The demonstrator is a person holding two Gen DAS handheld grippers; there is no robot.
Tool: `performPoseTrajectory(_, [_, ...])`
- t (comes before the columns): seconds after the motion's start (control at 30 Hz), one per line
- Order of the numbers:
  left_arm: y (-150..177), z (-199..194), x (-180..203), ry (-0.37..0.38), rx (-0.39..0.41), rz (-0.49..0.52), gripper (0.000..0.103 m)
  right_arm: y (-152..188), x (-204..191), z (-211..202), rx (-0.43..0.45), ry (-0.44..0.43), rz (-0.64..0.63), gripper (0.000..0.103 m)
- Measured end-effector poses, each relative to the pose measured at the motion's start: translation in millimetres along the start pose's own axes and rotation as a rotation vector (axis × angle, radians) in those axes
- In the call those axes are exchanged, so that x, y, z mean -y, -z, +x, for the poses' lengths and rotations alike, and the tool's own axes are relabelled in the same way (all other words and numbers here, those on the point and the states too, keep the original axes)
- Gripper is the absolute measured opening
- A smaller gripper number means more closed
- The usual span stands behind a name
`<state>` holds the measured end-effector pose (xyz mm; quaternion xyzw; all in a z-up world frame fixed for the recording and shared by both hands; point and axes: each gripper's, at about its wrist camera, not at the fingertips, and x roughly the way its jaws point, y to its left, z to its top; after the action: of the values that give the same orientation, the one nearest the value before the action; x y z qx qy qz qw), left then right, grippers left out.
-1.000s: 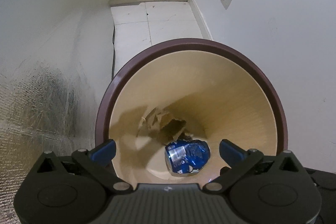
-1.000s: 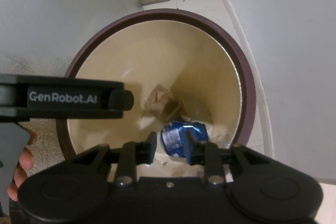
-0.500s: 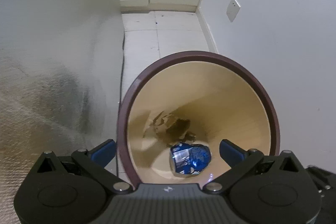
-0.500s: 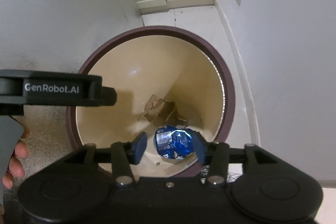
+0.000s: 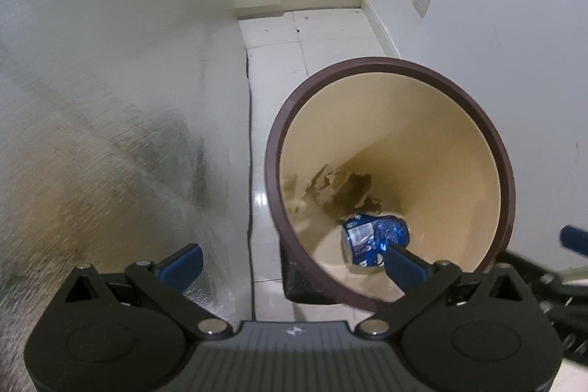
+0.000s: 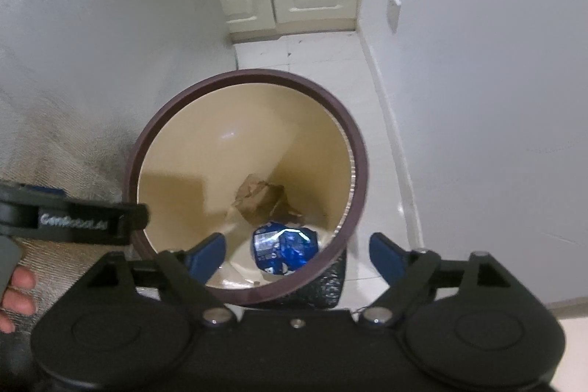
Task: Collect trash
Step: 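Move both open grippers back from the bin toward the table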
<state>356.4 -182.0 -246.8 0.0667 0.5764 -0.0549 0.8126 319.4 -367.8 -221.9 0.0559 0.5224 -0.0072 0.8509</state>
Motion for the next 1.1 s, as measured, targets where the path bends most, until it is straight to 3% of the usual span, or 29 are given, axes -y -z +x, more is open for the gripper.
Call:
performPoseTrajectory(0.1, [11, -7, -4, -0.022, 0.009, 0.007, 0.103, 4, 4, -12, 0.018, 0.02, 0.012, 0.097])
performPoseTrajectory(0.27, [25, -22, -9, -0.028, 0.026, 0.009, 0.103, 16, 10, -33, 0.057, 0.047, 0.017, 0.103])
performPoseTrajectory(0.7, [63, -79, -9, 0.028, 0.12, 0.04, 0.103, 53, 19, -94, 0.168, 0.084, 0.044, 0.103])
performPoseTrajectory(1.1, [102, -149, -27, 0.076, 0.298, 0.017, 0.103, 86, 14, -171, 0.337, 0.086, 0.05, 0.103])
